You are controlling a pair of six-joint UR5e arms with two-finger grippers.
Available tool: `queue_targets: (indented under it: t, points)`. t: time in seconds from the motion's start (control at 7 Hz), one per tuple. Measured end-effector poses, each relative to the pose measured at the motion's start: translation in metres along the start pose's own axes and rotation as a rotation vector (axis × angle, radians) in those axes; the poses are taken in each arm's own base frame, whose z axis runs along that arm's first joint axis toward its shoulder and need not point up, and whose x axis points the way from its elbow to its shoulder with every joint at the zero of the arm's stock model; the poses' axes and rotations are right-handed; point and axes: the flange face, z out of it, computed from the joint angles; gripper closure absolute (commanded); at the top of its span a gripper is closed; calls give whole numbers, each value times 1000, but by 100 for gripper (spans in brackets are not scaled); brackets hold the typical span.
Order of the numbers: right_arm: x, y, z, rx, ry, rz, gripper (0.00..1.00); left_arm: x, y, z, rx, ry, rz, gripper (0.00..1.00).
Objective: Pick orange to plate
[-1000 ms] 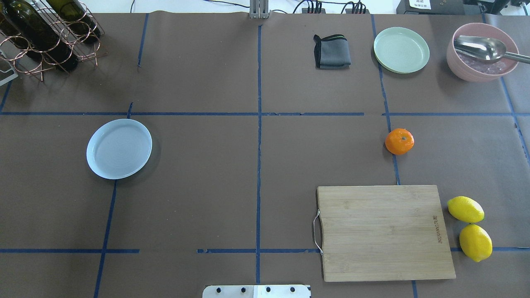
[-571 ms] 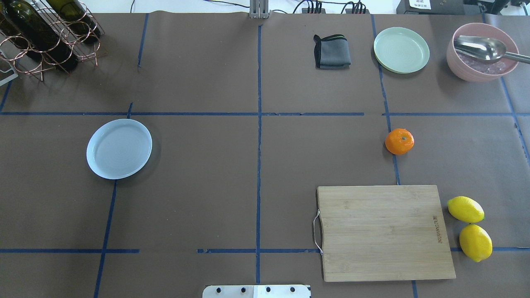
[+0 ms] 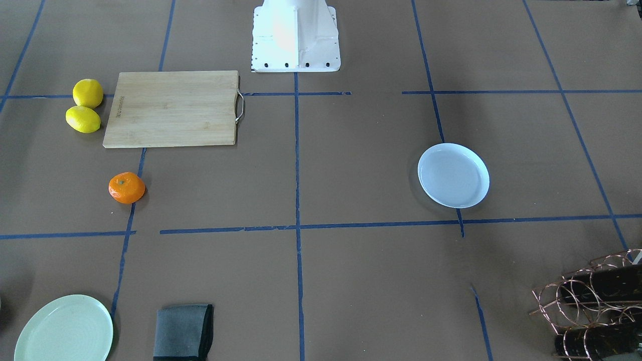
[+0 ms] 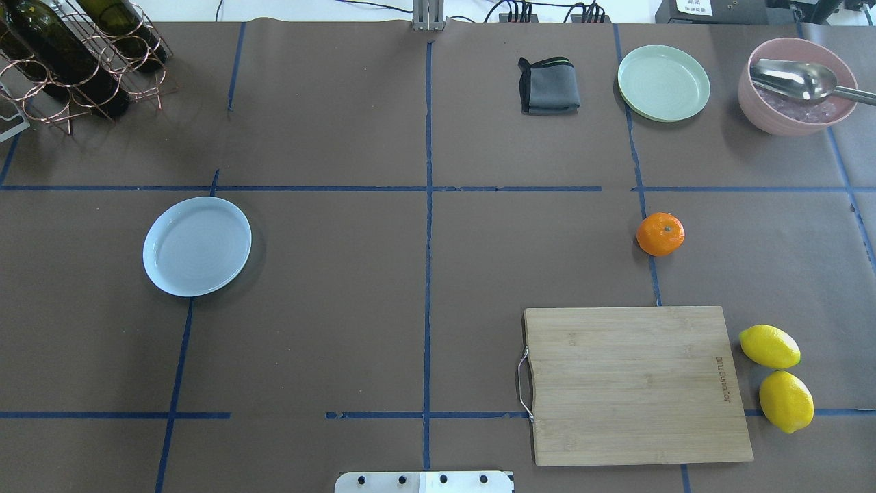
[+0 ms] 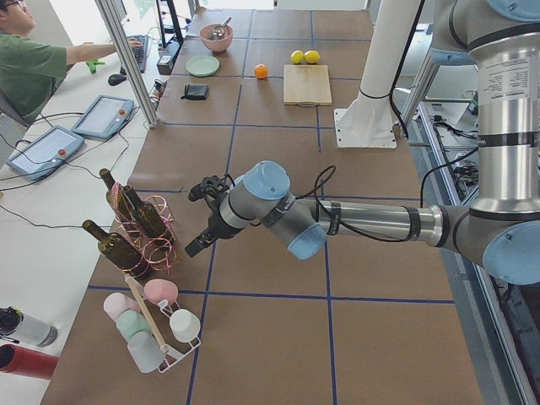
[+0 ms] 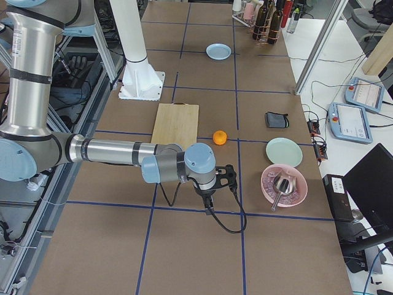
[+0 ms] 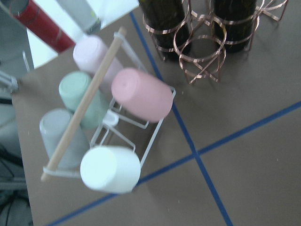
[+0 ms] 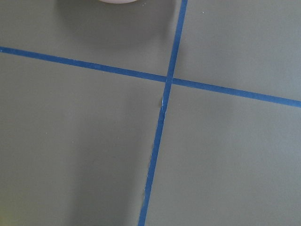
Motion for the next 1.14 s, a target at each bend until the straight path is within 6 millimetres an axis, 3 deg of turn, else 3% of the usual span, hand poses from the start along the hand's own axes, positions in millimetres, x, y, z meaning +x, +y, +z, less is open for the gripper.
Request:
queue_targets:
  t: [0.14,0.29,0.43,0.71,1.0,1.14]
  points:
    - [0,0,1,-1,-8,2,0,18,-16,10,35,61,-38,0]
    - [-1,0,2,-2,-30,6,0,48,-30,24,55,146,-119,0]
    - [-1,1,4,-4,-55,10,0,93,-39,46,57,241,-183,0]
    - [0,2,6,-6,-70,15,0,166,-39,88,1,317,-325,0]
    - [1,3,7,-9,-73,18,0,236,-31,124,-27,279,-488,0]
    - [1,3,8,-10,-73,19,0,269,-25,140,-33,249,-569,9]
